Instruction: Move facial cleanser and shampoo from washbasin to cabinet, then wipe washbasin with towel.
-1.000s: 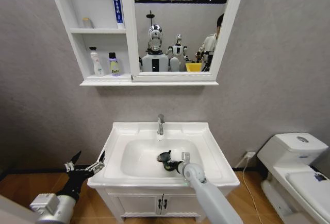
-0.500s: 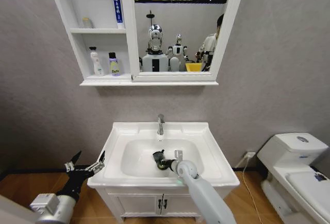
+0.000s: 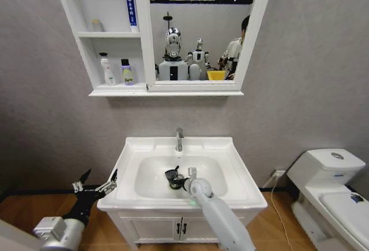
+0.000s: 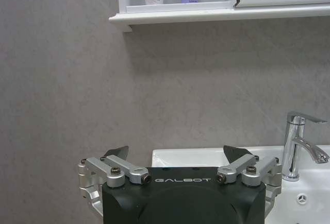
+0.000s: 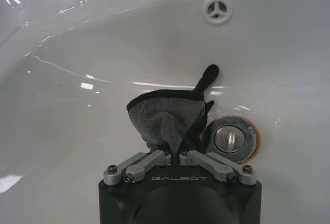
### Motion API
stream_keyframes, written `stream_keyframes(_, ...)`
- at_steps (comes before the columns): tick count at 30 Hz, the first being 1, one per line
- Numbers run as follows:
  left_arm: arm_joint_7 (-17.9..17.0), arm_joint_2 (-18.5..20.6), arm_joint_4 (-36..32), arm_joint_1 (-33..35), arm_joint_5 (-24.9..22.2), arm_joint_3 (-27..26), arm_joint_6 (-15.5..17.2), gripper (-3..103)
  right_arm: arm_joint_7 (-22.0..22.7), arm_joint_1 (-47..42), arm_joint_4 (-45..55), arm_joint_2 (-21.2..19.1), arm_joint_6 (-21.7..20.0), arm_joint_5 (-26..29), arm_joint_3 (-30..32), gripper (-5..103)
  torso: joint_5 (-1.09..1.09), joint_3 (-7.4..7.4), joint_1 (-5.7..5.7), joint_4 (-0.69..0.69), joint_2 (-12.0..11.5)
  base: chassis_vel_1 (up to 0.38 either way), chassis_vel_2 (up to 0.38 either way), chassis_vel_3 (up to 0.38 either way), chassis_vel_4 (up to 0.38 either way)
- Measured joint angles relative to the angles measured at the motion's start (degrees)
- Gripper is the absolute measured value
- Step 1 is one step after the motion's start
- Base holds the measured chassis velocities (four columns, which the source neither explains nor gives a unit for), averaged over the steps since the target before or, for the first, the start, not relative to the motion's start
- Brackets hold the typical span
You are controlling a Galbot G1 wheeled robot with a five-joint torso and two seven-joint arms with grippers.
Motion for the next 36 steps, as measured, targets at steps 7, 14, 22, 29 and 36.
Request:
stream_keyframes(7, 0.00, 0.00, 0.00, 0.00, 0.00, 0.00, 0.00, 100, 0.63, 0.26, -0.76, 0.08, 0.00, 0.00, 0.18, 2, 0.02, 0.00, 0.00, 0.03, 0.00, 0.000, 0.000, 0.000, 0.000)
stream_keyframes(14, 0.00, 0.00, 0.00, 0.00, 0.00, 0.00, 0.00, 100, 1.60, -1.46, 0.68, -1.77, 0.03, 0.05, 1.86, 2, 0.02, 0.00, 0.00, 0.02, 0.00, 0.000, 0.000, 0.000, 0.000)
stream_keyframes(22, 0.00, 0.00, 0.00, 0.00, 0.00, 0.00, 0.00, 100, 2.49, -3.34, 3.03, -3.89, 0.02, 0.34, 4.20, 2, 0.00, 0.00, 0.00, 0.01, 0.00, 0.000, 0.000, 0.000, 0.000)
stream_keyframes(29, 0.00, 0.00, 0.00, 0.00, 0.00, 0.00, 0.00, 100, 3.26, -5.00, 5.23, -5.66, -0.02, 1.11, 6.12, 2, 0.00, 0.01, 0.00, 0.01, -0.01, 0.000, 0.000, 0.000, 0.000)
stream_keyframes(36, 0.00, 0.00, 0.00, 0.00, 0.00, 0.00, 0.00, 100, 4.63, -6.39, 7.94, -6.94, -0.15, 1.85, 7.71, 2, 0.00, 0.01, 0.00, 0.00, -0.01, 0.000, 0.000, 0.000, 0.000)
